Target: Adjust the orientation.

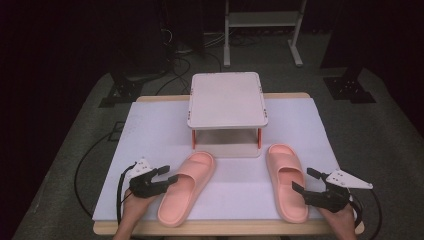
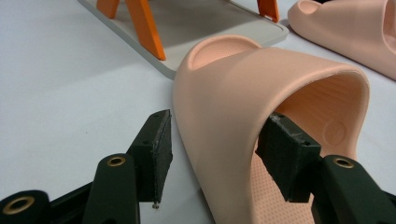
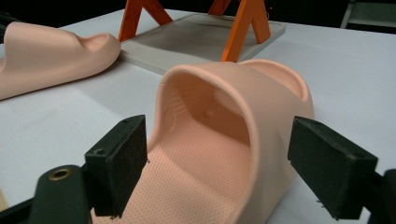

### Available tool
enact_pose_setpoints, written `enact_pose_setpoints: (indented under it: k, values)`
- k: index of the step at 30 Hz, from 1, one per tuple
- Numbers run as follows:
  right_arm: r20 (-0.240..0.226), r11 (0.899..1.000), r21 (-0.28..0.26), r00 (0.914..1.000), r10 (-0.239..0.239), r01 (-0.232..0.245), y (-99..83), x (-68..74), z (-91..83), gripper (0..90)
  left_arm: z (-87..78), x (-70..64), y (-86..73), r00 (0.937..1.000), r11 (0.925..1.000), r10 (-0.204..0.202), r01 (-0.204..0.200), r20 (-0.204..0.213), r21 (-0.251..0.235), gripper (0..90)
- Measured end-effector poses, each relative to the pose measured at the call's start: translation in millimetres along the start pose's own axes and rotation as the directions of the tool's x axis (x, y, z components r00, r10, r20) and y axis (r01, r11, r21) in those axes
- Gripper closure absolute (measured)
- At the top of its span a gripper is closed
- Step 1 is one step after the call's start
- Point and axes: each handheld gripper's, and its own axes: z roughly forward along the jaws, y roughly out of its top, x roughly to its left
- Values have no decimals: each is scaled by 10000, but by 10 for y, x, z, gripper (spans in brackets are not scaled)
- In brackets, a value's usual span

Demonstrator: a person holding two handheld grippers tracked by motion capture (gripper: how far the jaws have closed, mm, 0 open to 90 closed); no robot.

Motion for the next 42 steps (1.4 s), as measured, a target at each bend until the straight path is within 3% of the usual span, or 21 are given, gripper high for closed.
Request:
enact_pose_setpoints:
  k: [5,13,20,23,30,38,42]
  values:
    - [0,10000,43,10000,-27,27,9,26,29,204,38,-6,-4,9997,9992,232,-229,-89,325,448]
    - [327,9994,314,9994,-118,107,13,45,113,237,53,-38,10,9997,9995,220,-221,55,240,449]
    - [963,9989,429,9953,130,-172,8,0,168,359,63,-51,18,9999,9992,167,-168,6,372,452]
    - [1377,9985,475,9902,218,-286,19,-23,204,452,67,-44,14,9999,9991,153,-151,-68,402,487]
    - [1854,9989,454,9827,21,-107,16,-34,216,581,84,-36,5,9995,9980,291,-282,-147,563,555]
    - [2114,9987,503,9774,-41,-67,19,-35,217,651,92,-51,4,9999,9984,111,-110,-23,558,618]
    - [2286,9985,537,9733,-227,107,27,-14,216,671,99,-98,25,9994,9982,348,-343,-80,501,671]
